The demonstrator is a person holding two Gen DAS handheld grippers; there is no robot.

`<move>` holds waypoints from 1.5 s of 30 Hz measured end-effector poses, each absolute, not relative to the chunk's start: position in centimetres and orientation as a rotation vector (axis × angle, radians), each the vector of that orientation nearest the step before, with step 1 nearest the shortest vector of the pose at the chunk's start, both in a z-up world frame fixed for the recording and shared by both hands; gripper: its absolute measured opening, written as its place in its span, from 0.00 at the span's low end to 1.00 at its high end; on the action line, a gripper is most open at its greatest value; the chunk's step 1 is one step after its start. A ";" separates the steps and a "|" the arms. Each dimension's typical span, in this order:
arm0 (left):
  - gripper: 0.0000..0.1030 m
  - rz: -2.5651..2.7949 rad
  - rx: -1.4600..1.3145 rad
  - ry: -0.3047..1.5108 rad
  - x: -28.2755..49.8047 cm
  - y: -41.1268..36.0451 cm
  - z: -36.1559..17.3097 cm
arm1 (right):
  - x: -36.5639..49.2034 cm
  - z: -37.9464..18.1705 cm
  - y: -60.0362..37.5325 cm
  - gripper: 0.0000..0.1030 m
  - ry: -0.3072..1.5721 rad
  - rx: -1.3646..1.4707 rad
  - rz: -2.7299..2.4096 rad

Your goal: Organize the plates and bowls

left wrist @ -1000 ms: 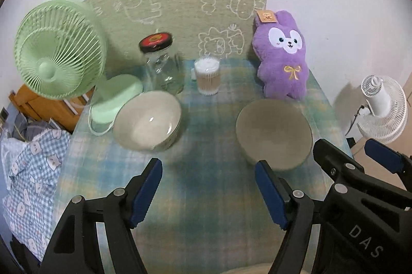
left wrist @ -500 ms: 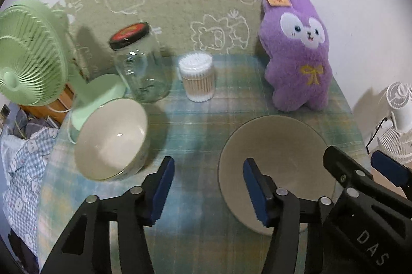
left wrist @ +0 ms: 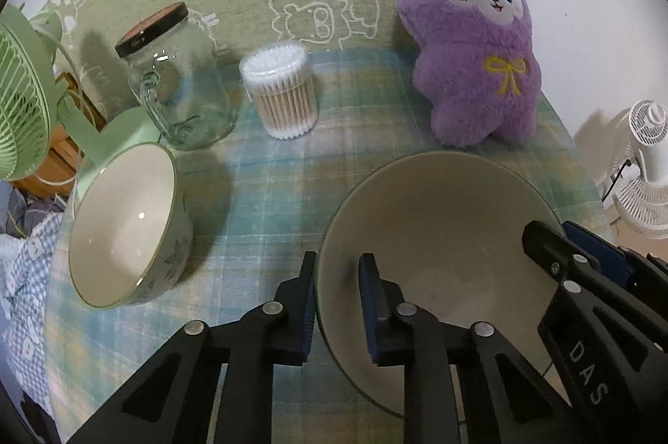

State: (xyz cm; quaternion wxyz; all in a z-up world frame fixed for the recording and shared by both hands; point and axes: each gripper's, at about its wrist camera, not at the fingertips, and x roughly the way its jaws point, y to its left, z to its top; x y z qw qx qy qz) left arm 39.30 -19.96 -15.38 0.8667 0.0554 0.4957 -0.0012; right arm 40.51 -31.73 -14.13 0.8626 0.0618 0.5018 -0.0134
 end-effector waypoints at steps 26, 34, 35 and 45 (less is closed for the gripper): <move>0.15 -0.039 0.125 1.036 35.9 -18.9 -12.2 | 36.0 -10.5 -29.8 0.15 1.046 0.109 -0.067; 0.15 -0.083 0.137 0.990 32.9 -17.1 -8.7 | 32.3 -6.7 -27.4 0.15 1.000 0.122 -0.116; 0.15 -0.087 0.138 0.982 32.4 -16.7 -8.2 | 31.8 -6.2 -27.0 0.15 0.993 0.124 -0.120; 0.15 -0.100 0.126 0.933 27.4 -11.5 -4.5 | 26.3 -2.2 -21.8 0.15 0.946 0.113 -0.138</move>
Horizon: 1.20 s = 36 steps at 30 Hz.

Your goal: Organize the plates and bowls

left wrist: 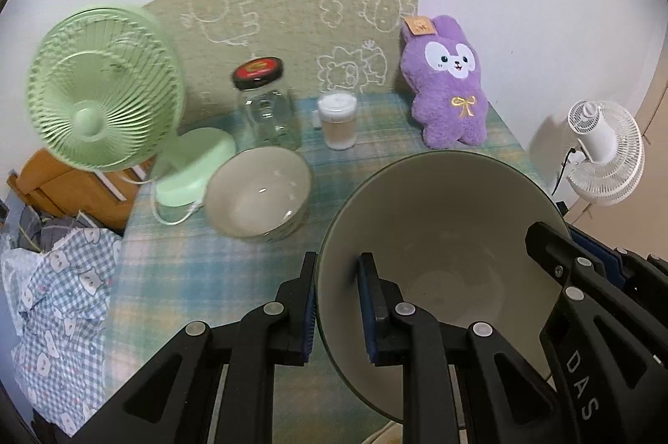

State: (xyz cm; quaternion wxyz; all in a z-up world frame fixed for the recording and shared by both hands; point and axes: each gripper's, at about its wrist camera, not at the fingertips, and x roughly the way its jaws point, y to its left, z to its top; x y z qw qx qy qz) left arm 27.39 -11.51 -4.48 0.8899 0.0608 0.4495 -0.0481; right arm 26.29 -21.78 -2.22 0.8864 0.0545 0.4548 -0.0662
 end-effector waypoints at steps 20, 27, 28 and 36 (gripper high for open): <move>0.16 -0.083 0.125 0.920 17.4 -0.9 -4.1 | 15.8 -1.6 -11.4 0.15 0.934 0.114 -0.114; 0.16 -0.076 0.118 0.947 15.6 1.3 -5.9 | 13.4 -3.5 -8.8 0.15 0.959 0.116 -0.102; 0.16 -0.075 0.116 0.952 15.4 1.5 -6.2 | 13.2 -3.7 -8.6 0.15 0.963 0.117 -0.100; 0.17 -0.071 0.112 0.992 13.9 3.4 -8.7 | 11.9 -6.5 -6.6 0.15 1.007 0.115 -0.094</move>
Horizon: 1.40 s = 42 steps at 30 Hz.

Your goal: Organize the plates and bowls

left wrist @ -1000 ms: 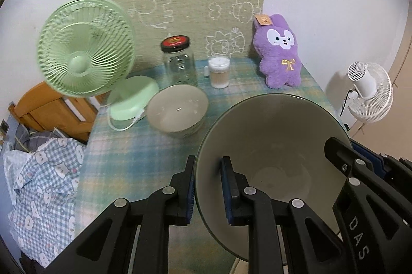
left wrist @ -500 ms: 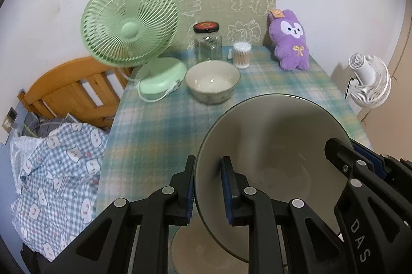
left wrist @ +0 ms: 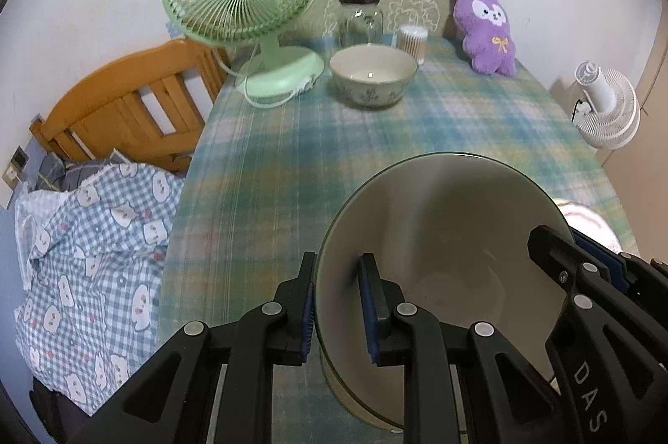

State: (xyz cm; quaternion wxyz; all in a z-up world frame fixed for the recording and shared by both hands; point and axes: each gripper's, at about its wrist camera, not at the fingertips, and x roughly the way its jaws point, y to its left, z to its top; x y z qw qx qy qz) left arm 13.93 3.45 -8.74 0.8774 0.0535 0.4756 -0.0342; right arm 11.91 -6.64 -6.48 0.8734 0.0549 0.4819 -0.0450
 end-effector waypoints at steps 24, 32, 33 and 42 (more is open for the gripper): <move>0.17 -0.104 0.109 1.109 13.3 4.7 -13.5 | 11.5 -11.2 -5.3 0.15 1.112 0.100 -0.133; 0.17 -0.112 0.119 1.110 13.4 4.4 -13.6 | 11.8 -11.5 -5.5 0.16 1.117 0.104 -0.143; 0.17 -0.113 0.118 1.111 13.4 4.4 -13.7 | 11.8 -11.5 -5.5 0.18 1.119 0.105 -0.141; 0.43 -0.157 0.109 1.111 13.1 4.3 -12.6 | 11.8 -10.7 -5.8 0.32 1.136 0.130 -0.103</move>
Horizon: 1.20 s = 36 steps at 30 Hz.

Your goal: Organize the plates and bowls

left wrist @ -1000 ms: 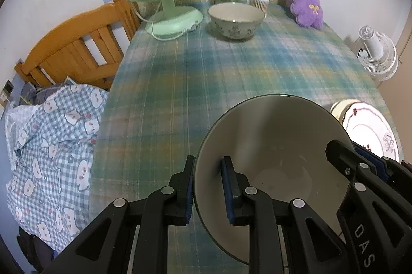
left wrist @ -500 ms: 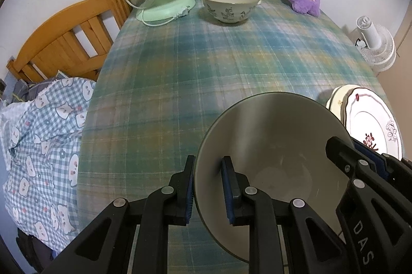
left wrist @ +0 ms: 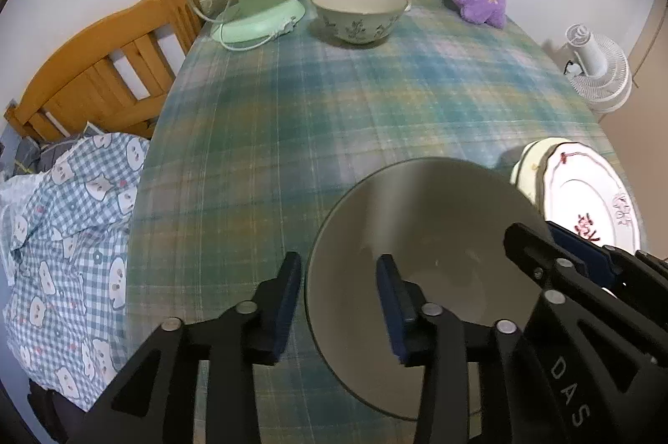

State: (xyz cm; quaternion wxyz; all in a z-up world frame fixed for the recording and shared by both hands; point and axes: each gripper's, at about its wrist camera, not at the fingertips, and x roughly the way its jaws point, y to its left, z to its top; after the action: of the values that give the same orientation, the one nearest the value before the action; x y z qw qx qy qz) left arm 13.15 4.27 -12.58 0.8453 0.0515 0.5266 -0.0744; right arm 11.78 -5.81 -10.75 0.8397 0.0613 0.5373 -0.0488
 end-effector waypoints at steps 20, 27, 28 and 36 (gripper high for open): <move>0.78 -0.178 0.071 0.926 14.5 5.2 -3.2 | 12.2 -0.6 -5.4 0.70 0.920 0.102 -0.099; 0.80 -0.153 0.053 0.888 17.1 4.5 -1.7 | 15.3 1.4 -5.9 0.70 0.872 0.086 -0.078; 0.80 -0.149 0.048 0.885 17.6 4.4 -1.6 | 15.9 1.5 -6.1 0.70 0.867 0.086 -0.074; 0.80 -0.092 0.013 0.884 22.1 3.1 -1.6 | 21.4 1.5 -7.4 0.70 0.866 0.057 -0.022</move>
State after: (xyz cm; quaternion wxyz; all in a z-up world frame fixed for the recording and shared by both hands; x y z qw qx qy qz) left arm 22.08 3.14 -1.55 0.9028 0.0063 0.4277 -0.0445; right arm 21.41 -7.40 1.53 0.9072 0.0278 0.4196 -0.0104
